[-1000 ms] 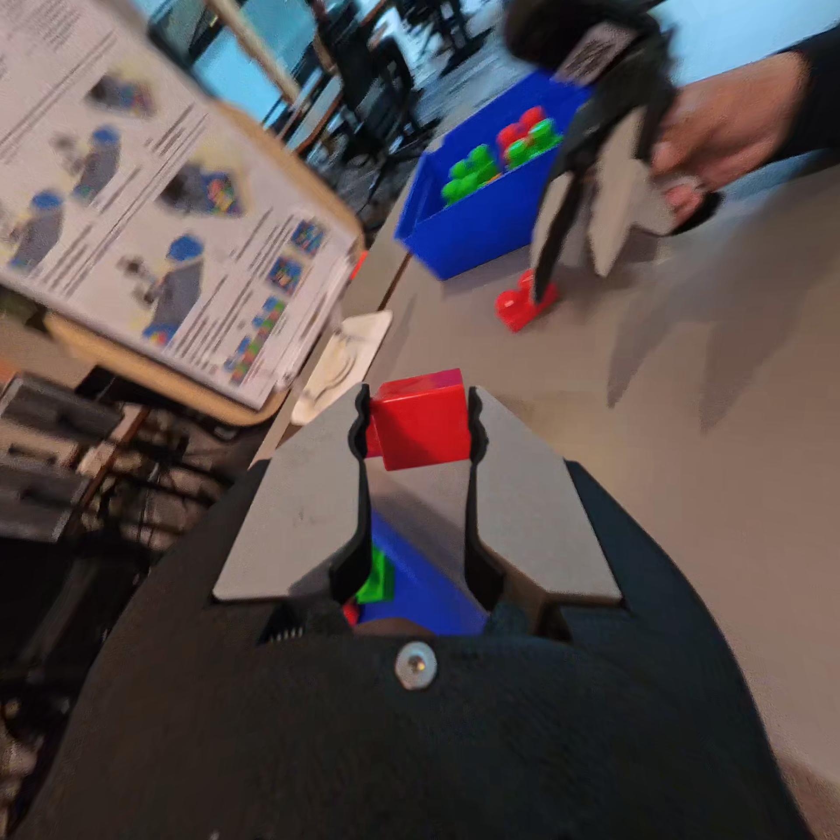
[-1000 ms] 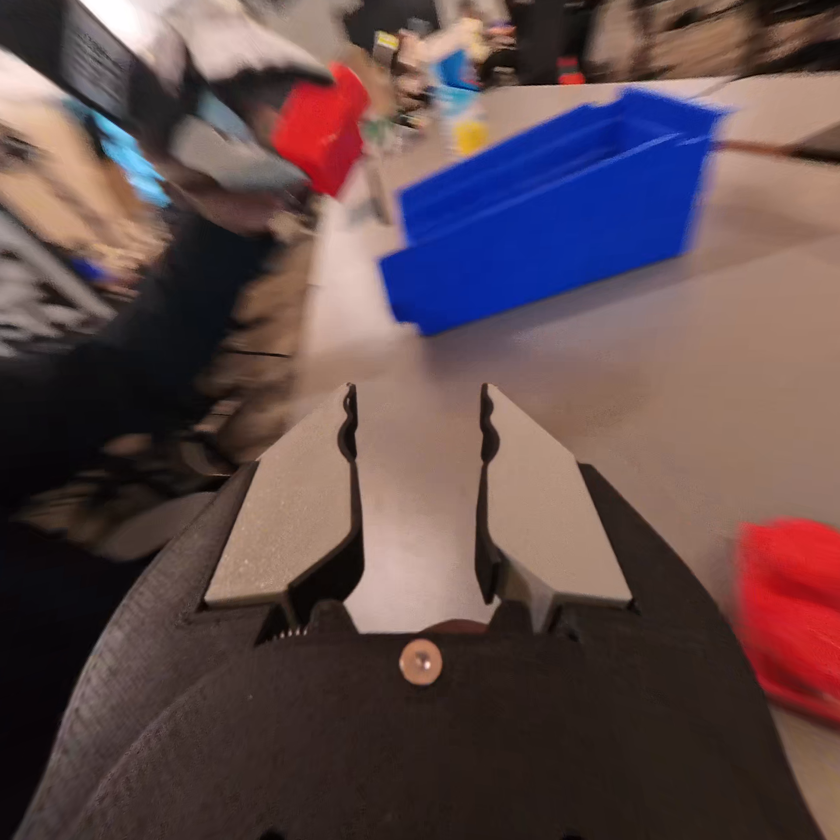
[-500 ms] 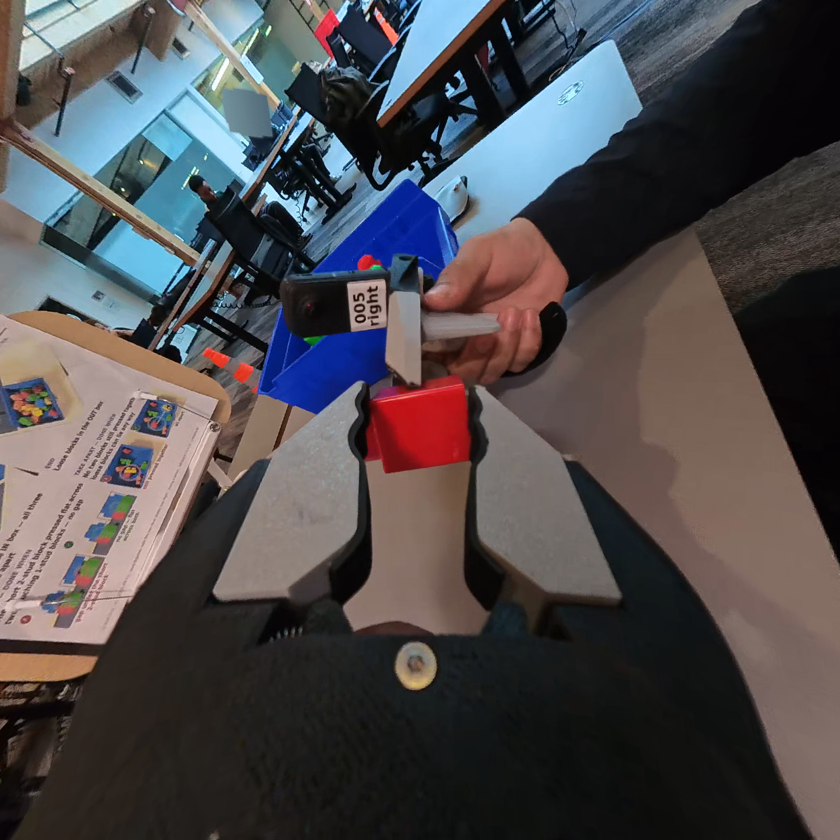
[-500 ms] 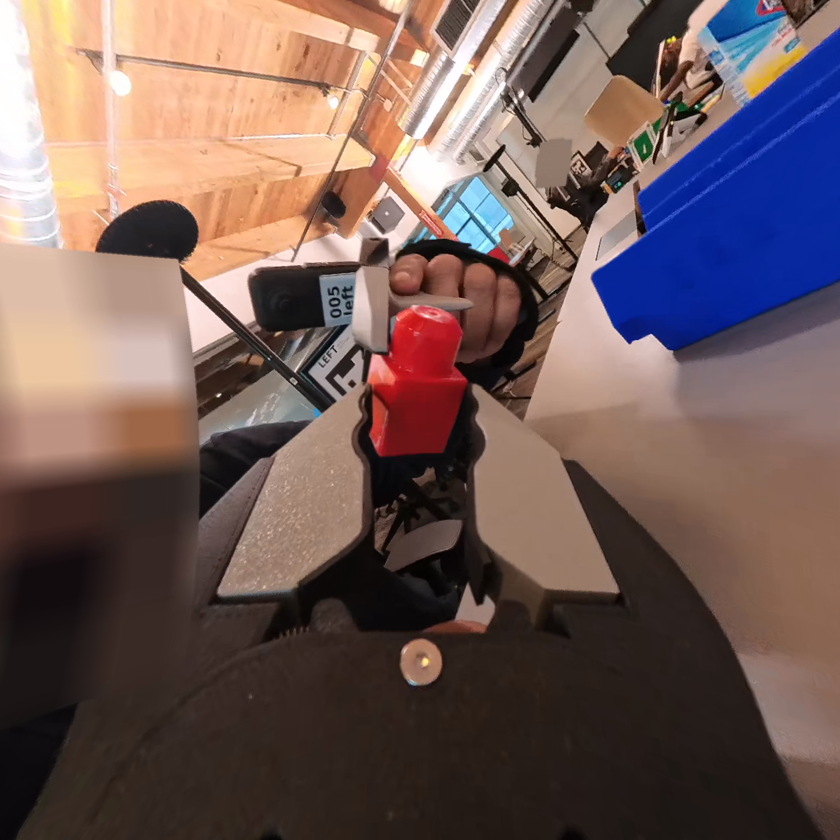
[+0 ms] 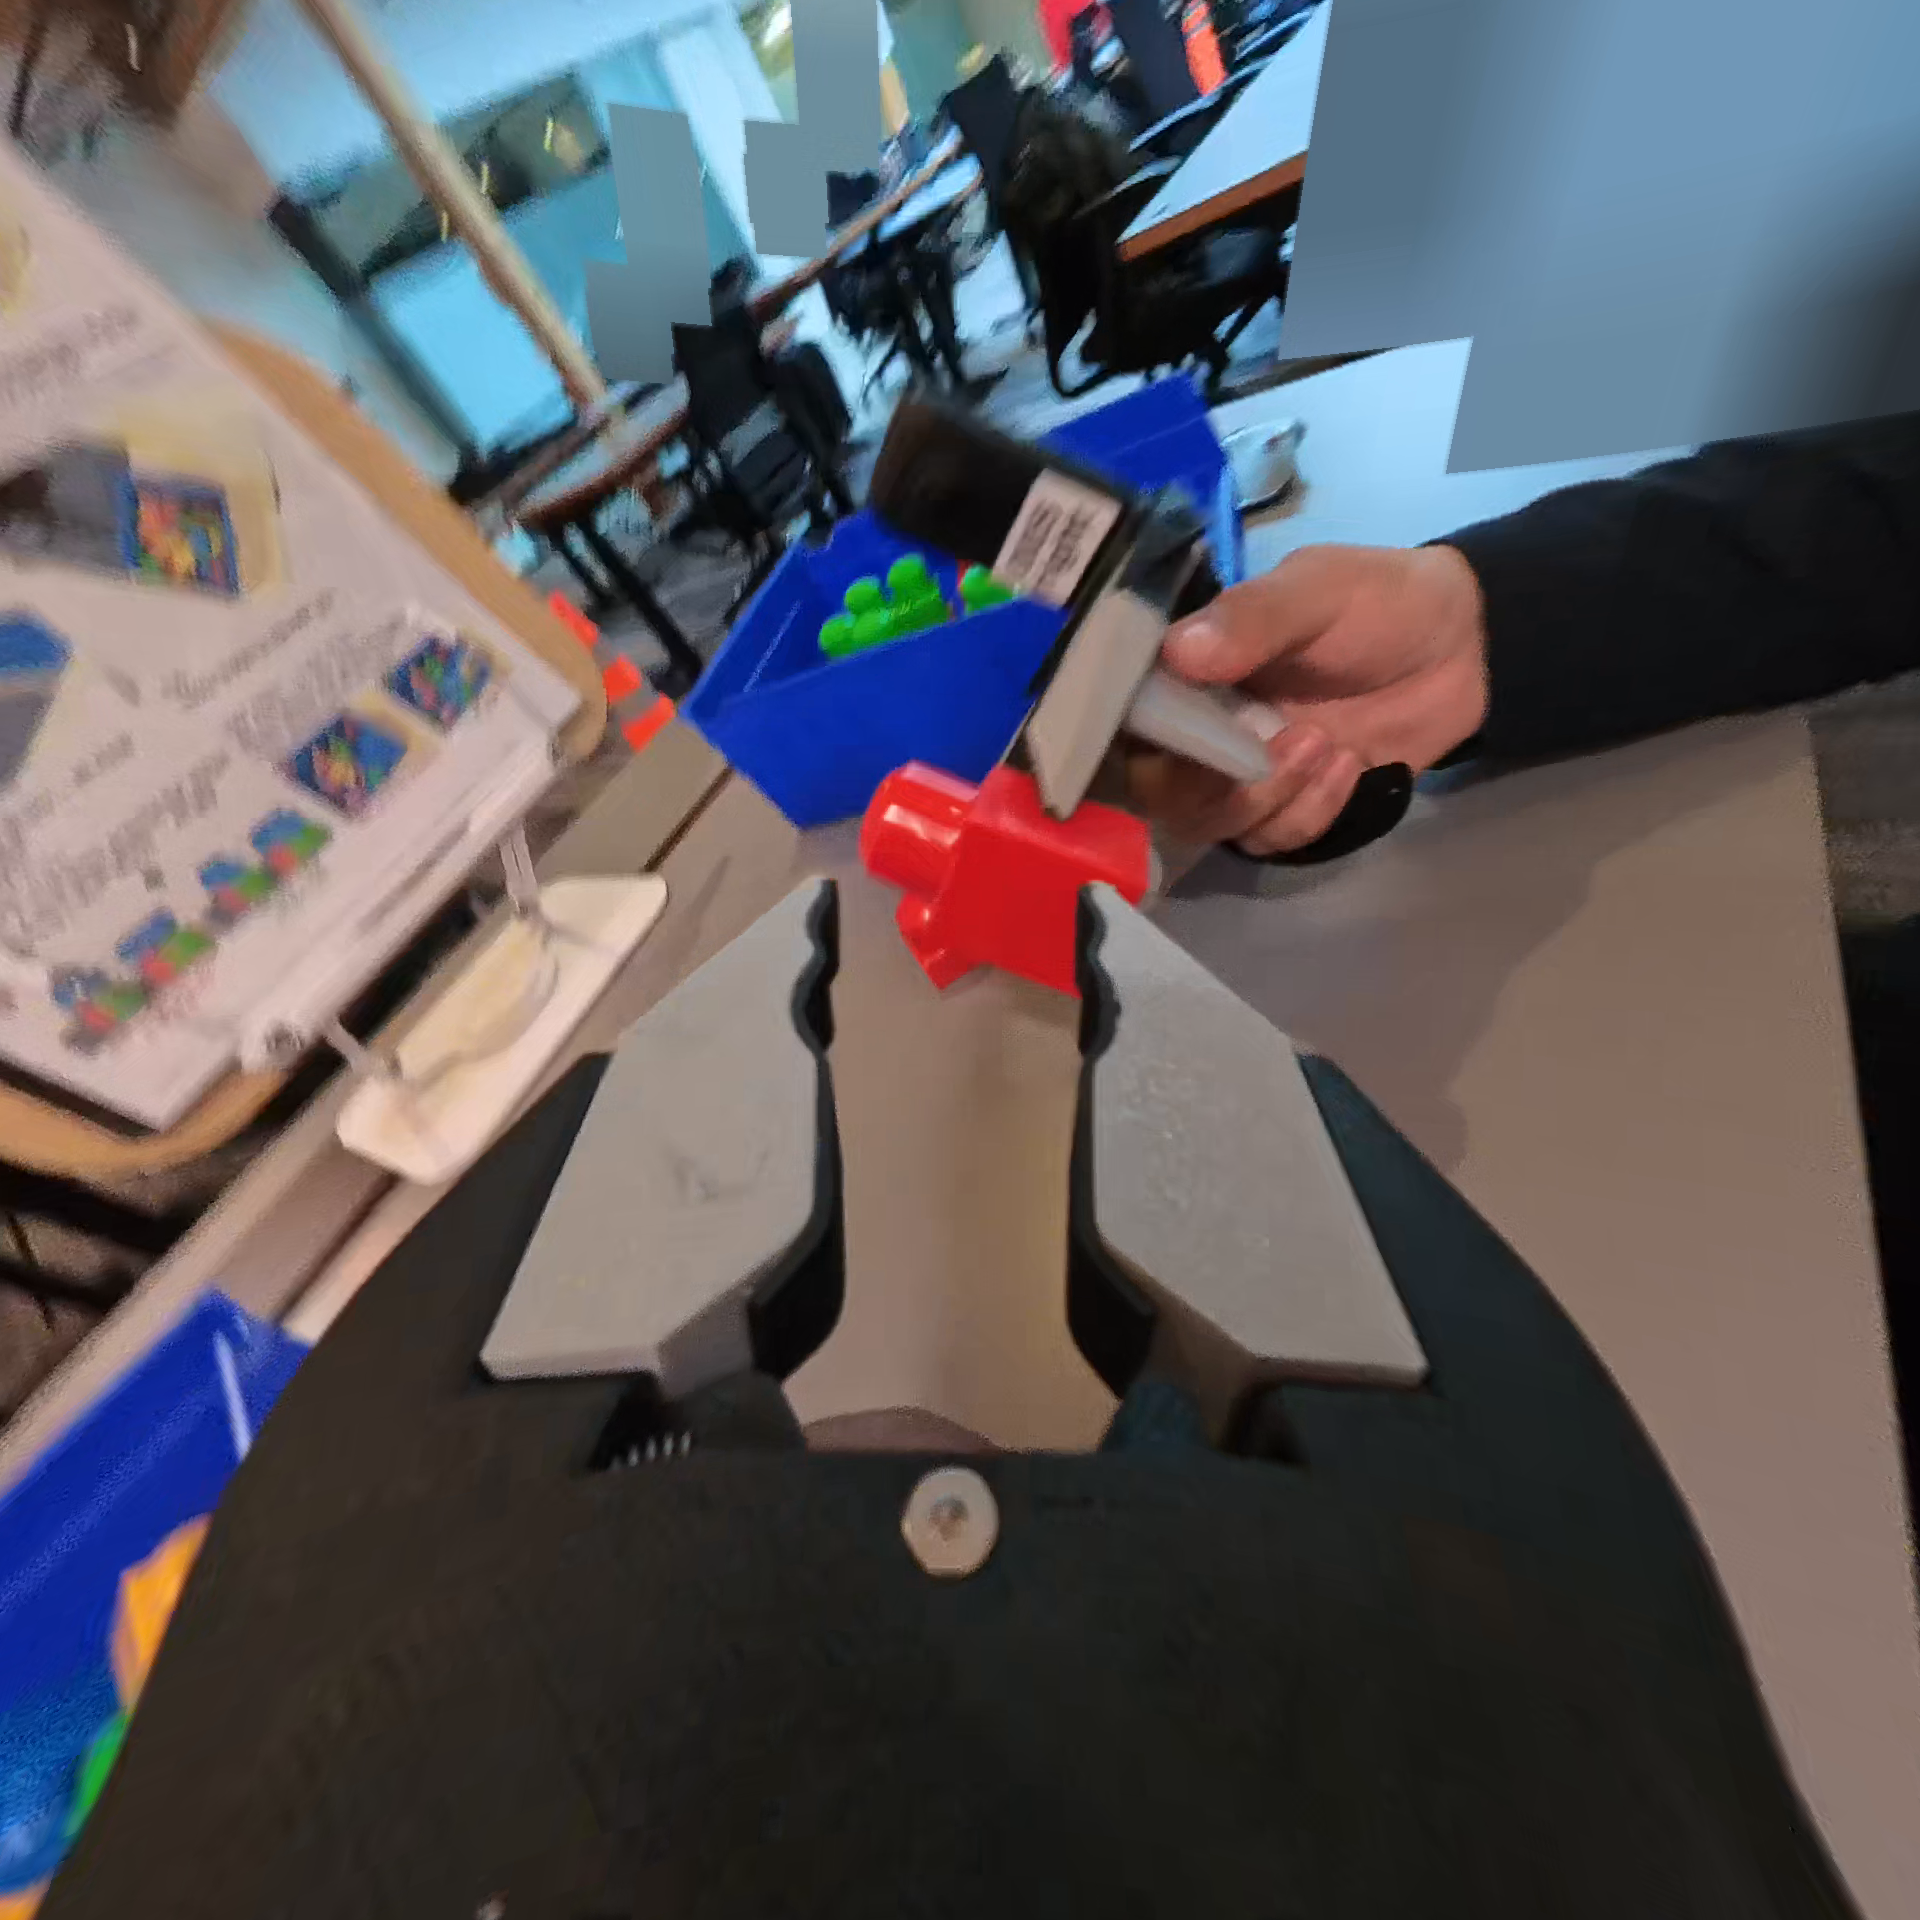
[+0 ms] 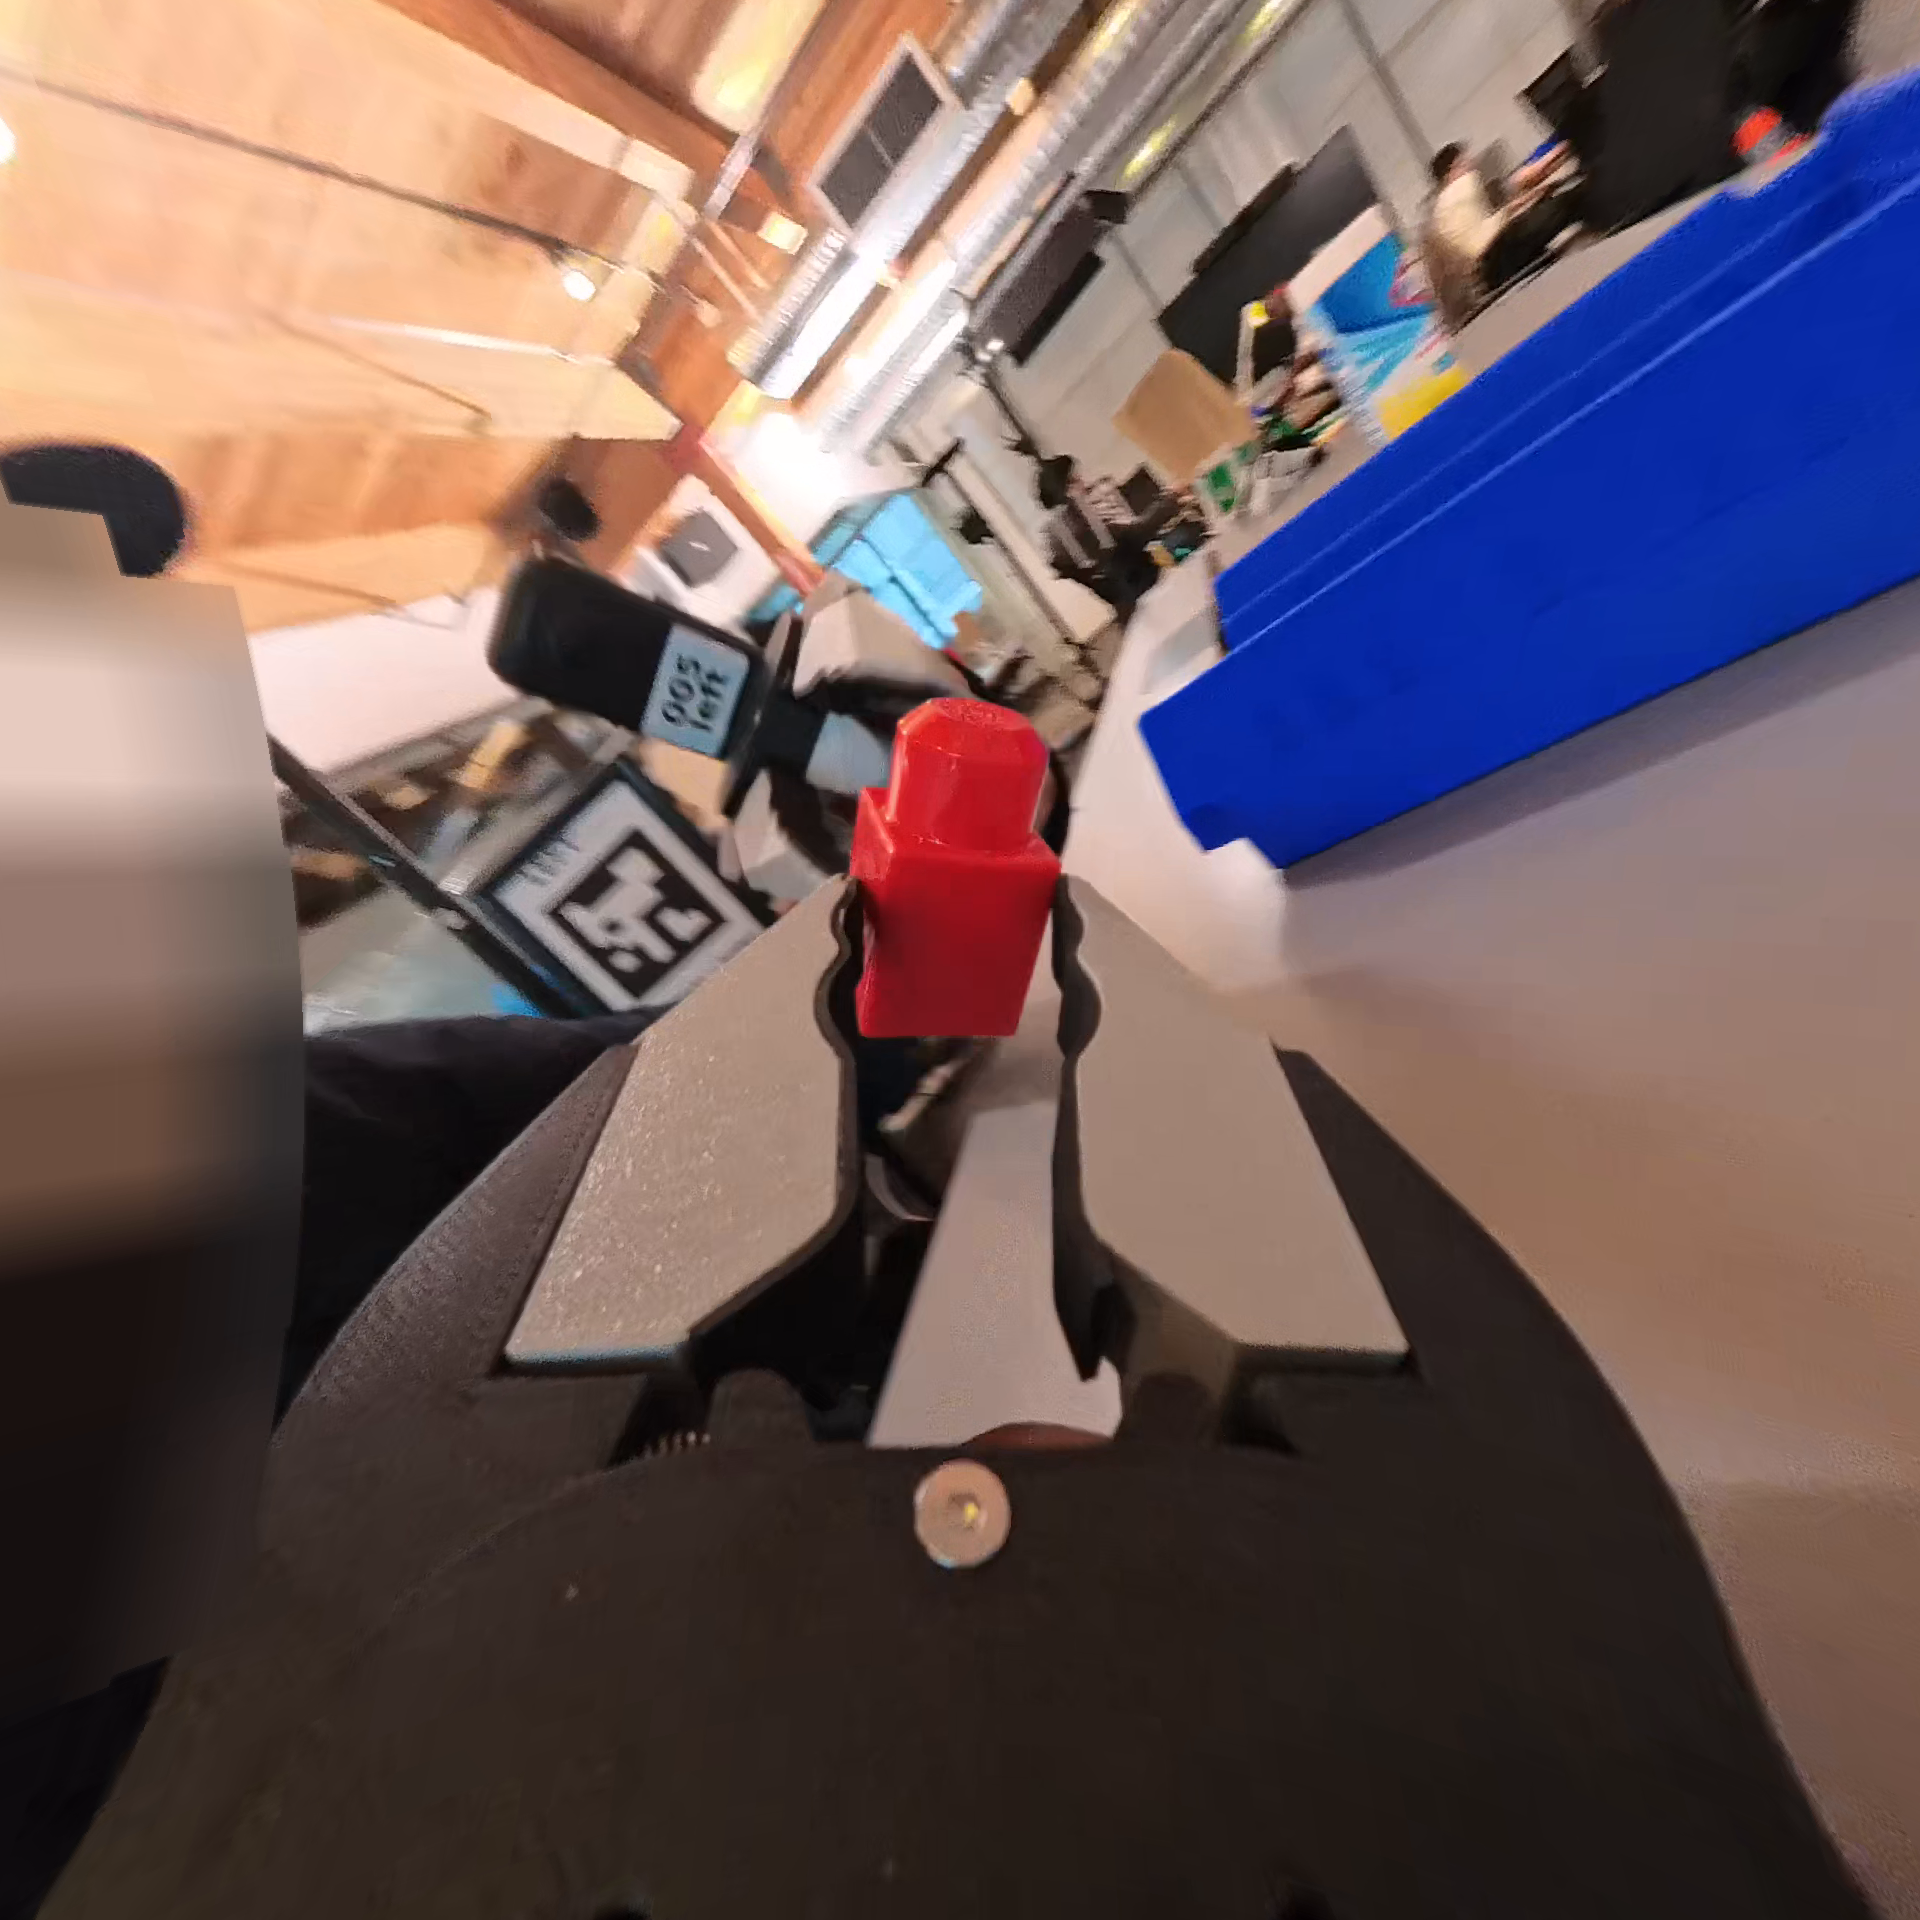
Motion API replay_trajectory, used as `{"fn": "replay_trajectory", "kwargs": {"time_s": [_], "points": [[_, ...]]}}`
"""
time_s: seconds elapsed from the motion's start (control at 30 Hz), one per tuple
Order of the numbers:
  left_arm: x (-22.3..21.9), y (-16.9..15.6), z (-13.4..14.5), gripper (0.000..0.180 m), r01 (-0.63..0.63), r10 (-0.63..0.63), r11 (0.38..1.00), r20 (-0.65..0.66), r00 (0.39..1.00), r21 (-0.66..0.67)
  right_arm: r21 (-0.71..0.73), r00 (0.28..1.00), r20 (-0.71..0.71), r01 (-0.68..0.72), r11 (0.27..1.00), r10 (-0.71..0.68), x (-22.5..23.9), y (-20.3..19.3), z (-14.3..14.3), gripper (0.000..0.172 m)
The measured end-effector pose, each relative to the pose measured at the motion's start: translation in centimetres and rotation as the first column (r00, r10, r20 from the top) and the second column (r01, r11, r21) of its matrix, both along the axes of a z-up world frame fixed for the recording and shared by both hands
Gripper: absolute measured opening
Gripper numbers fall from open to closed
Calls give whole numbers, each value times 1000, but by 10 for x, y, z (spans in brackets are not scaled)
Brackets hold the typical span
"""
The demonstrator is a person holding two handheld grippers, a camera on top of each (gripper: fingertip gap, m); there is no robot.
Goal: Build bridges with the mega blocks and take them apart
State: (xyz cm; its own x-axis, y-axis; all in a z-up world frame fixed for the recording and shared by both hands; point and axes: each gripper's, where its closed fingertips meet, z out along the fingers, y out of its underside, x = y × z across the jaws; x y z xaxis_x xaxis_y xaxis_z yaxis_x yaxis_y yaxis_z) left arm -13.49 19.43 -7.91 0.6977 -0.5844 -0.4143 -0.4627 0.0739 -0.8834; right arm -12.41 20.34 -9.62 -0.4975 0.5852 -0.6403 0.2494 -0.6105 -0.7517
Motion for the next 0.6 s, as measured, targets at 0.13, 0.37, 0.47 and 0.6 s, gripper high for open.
{"fn": "replay_trajectory", "kwargs": {"time_s": [0.13,0.37,0.47,0.6], "points": [[8,-5,-23,54,108,-49,946,195,980,-307,191,997,-34,81,978,-75,-2,-4,1,32],[16,0,-18,51,232,-55,886,404,913,-403,429,995,-59,94,898,-76,-2,-15,-8,33],[15,2,-20,32,243,-42,871,427,903,-428,494,997,-40,81,866,-70,-3,-18,-17,33],[18,0,-28,32,253,-33,851,433,901,-461,528,997,-32,78,845,-72,-5,-21,-21,33]]}}
